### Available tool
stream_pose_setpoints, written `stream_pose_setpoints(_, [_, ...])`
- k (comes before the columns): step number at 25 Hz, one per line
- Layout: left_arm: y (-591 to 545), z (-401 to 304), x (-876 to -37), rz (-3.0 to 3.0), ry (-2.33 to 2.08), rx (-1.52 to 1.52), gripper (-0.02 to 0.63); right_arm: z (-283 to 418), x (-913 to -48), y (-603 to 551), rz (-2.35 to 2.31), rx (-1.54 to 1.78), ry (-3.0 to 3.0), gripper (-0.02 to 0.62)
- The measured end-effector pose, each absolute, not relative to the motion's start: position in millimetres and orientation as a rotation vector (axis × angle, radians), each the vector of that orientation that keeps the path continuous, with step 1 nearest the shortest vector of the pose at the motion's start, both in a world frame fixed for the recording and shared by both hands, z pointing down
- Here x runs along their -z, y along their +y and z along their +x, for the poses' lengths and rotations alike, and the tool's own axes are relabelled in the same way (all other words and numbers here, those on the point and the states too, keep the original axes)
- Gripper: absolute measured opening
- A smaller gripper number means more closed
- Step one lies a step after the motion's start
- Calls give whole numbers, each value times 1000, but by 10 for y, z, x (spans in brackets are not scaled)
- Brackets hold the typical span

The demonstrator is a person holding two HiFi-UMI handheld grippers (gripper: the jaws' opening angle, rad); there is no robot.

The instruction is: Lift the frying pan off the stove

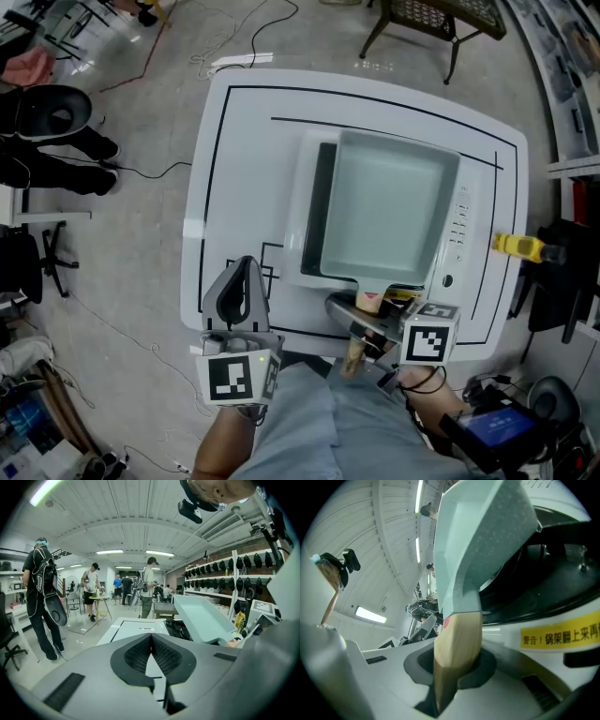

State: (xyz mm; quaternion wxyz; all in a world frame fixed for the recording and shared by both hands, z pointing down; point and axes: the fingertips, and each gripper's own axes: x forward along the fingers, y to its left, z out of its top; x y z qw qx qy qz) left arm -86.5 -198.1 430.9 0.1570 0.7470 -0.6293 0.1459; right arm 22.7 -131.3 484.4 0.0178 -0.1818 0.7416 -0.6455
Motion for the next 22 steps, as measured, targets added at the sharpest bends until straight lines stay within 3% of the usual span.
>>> stream_pose_setpoints(22, [-1940, -906, -4221, 2138, -1819, -402, 18, 212, -4773, -1339, -568, 2004, 2279, 69])
